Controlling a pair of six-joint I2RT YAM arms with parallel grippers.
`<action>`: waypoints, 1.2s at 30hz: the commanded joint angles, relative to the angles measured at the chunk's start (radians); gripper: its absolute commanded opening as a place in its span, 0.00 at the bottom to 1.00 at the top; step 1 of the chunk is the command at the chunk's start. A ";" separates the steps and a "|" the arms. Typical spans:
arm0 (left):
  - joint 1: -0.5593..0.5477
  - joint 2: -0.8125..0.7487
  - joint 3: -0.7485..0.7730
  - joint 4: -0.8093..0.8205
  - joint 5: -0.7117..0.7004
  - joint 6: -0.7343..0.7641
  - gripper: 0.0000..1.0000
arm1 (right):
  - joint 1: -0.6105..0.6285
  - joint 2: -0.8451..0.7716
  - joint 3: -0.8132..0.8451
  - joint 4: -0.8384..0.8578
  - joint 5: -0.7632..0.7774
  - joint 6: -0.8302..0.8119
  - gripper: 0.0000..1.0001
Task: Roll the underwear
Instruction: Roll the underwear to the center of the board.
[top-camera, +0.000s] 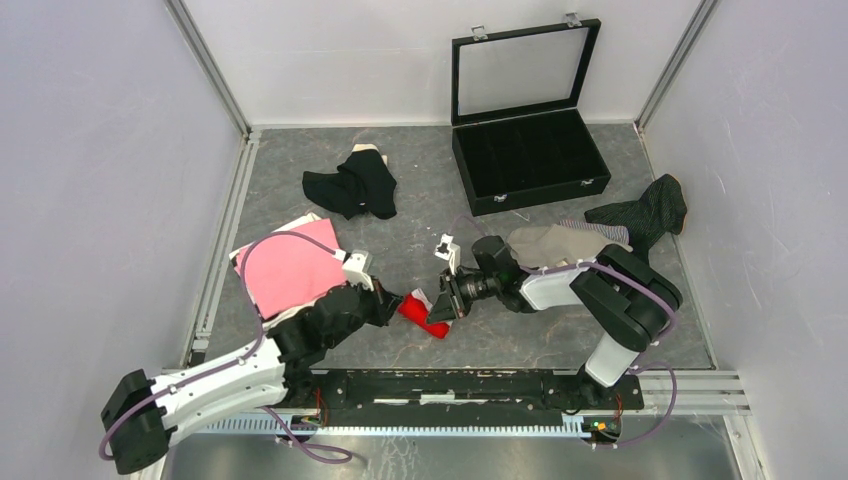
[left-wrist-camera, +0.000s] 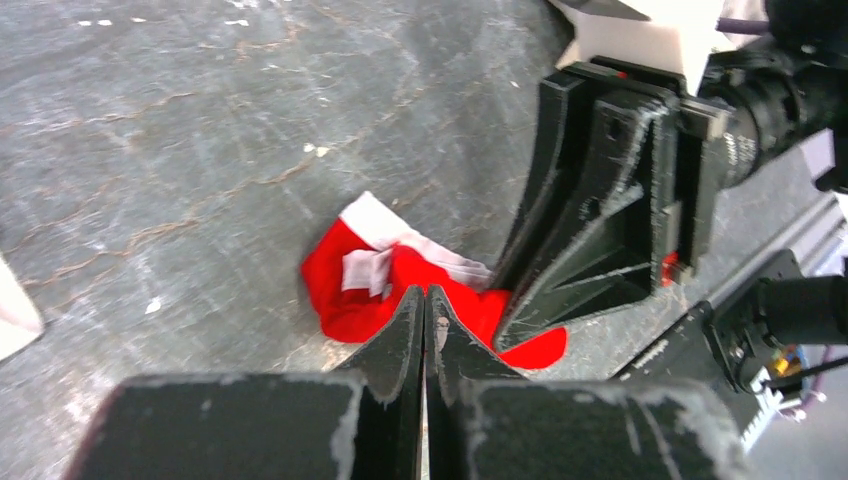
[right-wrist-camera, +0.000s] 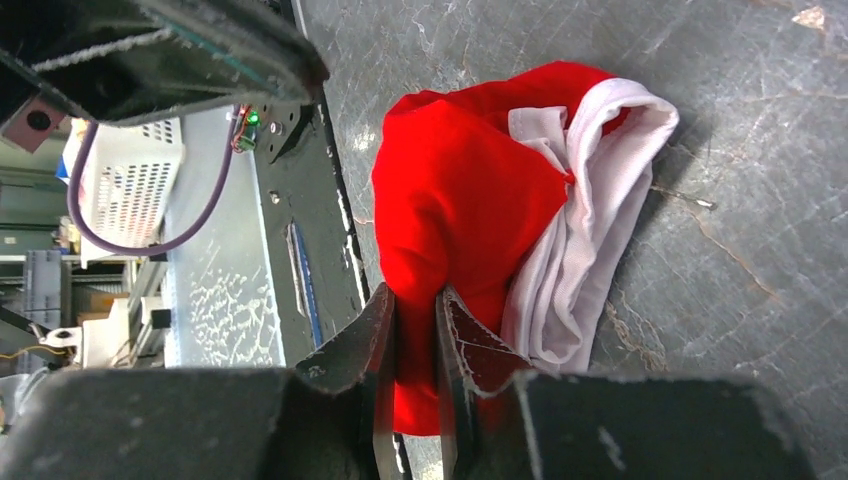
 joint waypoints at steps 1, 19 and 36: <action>0.000 0.052 0.032 0.135 0.114 0.058 0.02 | -0.022 0.033 -0.033 0.027 0.012 0.058 0.00; -0.001 0.370 0.039 0.407 0.234 0.058 0.02 | -0.067 0.061 -0.039 0.007 0.048 0.062 0.00; 0.000 0.418 -0.005 0.444 0.178 0.049 0.02 | -0.076 0.041 -0.005 -0.132 0.157 -0.037 0.01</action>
